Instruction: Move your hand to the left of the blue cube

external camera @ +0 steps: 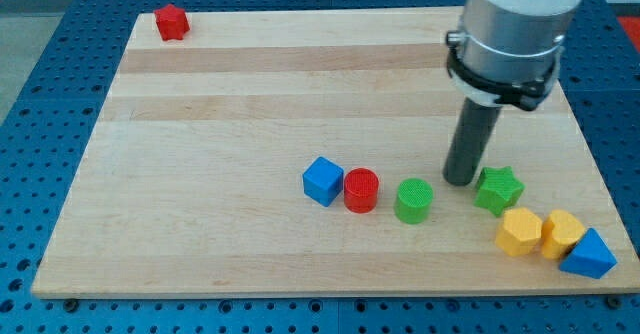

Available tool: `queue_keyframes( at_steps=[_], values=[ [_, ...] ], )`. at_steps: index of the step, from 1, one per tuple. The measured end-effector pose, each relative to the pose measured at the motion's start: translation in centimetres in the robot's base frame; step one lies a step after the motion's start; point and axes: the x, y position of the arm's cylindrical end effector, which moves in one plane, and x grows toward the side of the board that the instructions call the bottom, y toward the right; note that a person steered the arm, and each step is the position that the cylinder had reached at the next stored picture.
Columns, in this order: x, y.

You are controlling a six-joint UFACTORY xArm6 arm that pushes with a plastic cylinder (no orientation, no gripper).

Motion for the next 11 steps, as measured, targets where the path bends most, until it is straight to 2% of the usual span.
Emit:
queue_keyframes(
  at_steps=[3,4,5,6,7,8,10,11],
  values=[
    [2.8,2.8],
    [2.0,2.8],
    [-3.2,0.4],
    [-8.0,-7.0],
    [-9.3,-18.5],
    [-6.2,-25.4],
    [-1.2,-21.9],
    [-0.4,-20.7]
  ],
)
